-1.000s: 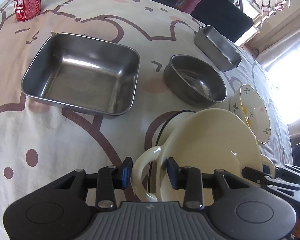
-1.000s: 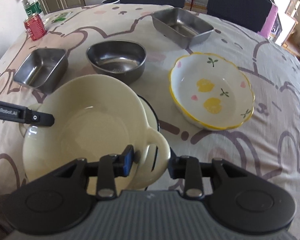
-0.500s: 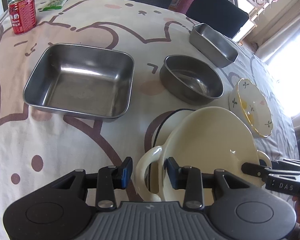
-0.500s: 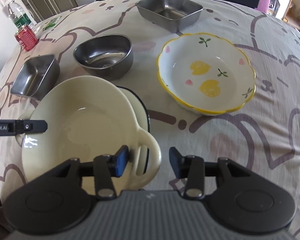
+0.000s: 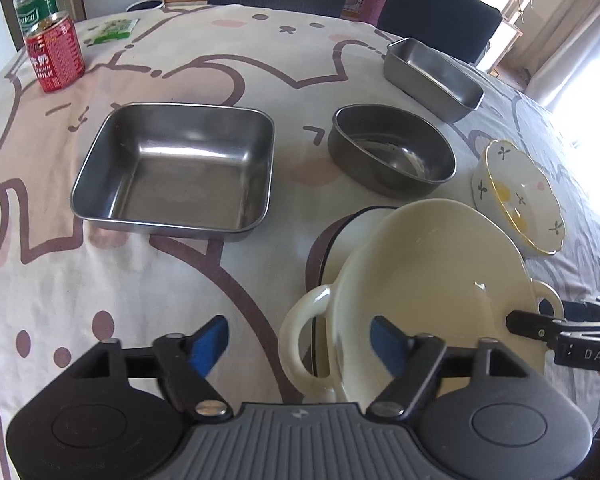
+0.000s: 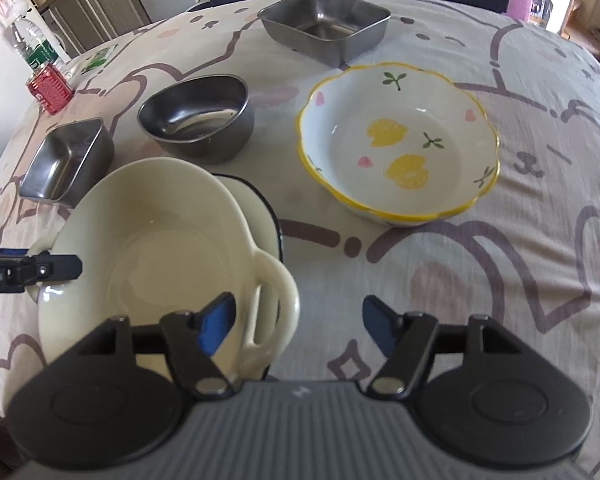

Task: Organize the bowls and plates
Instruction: 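Open both grippers to release the cream bowl's handles and withdraw, then reach both grippers to the yellow-rimmed lemon bowl and close on its rim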

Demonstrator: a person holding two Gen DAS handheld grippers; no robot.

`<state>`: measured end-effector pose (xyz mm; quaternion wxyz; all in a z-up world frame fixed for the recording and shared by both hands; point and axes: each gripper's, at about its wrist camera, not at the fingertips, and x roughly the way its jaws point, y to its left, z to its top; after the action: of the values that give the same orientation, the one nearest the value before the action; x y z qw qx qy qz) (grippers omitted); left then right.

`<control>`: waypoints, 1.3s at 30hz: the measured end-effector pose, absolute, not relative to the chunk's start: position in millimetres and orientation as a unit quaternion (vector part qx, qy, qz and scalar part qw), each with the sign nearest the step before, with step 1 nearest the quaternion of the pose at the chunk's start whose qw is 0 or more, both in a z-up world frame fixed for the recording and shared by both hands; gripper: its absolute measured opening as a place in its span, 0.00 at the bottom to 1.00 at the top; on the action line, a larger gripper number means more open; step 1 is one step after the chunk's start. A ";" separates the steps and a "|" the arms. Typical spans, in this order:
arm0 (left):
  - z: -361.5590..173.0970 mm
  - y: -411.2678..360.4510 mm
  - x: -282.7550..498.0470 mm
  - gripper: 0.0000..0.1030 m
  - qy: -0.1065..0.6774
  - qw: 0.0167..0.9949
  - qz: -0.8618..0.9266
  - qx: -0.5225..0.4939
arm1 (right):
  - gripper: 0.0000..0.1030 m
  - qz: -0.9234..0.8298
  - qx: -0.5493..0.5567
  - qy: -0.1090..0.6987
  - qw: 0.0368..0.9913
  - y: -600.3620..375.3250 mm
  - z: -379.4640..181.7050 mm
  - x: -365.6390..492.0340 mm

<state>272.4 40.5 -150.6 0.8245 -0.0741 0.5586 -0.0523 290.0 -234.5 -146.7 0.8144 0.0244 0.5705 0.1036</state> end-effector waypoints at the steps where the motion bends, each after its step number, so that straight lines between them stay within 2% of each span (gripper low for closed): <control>1: -150.1 39.6 271.4 0.80 0.559 0.825 -0.053 -0.070 | 0.73 0.106 0.027 0.570 0.815 -235.4 -145.9 289.1; 3: -149.4 38.2 269.5 0.85 0.561 0.823 -0.055 -0.065 | 0.75 0.110 0.029 0.567 0.816 -236.4 -143.9 286.6; 6: -146.7 37.9 265.8 0.90 0.561 0.824 -0.056 -0.061 | 0.84 0.114 0.024 0.561 0.820 -235.4 -140.2 282.5; 8: -144.4 37.2 263.5 0.94 0.557 0.827 -0.054 -0.056 | 0.85 0.119 0.024 0.558 0.821 -235.0 -138.1 280.3; 14: -135.2 36.0 255.5 0.99 0.542 0.837 -0.055 -0.043 | 0.99 0.121 0.026 0.549 0.826 -237.0 -133.3 273.9; 20: -118.4 33.0 245.2 1.00 0.514 0.855 -0.056 -0.043 | 1.00 0.127 0.041 0.529 0.838 -243.8 -123.3 267.1; 26: -89.3 23.7 236.9 1.00 0.448 0.890 -0.054 -0.059 | 1.00 0.108 0.069 0.479 0.868 -260.2 -99.8 260.1; 39: -68.0 -52.6 270.4 1.00 0.369 0.922 -0.106 -0.057 | 1.00 0.012 0.125 0.391 0.912 -309.6 -81.7 270.2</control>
<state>270.4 -52.6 -68.0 0.9216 -0.0568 0.3689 -0.1064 270.2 -309.6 -81.7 0.9116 0.1255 0.3913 0.0121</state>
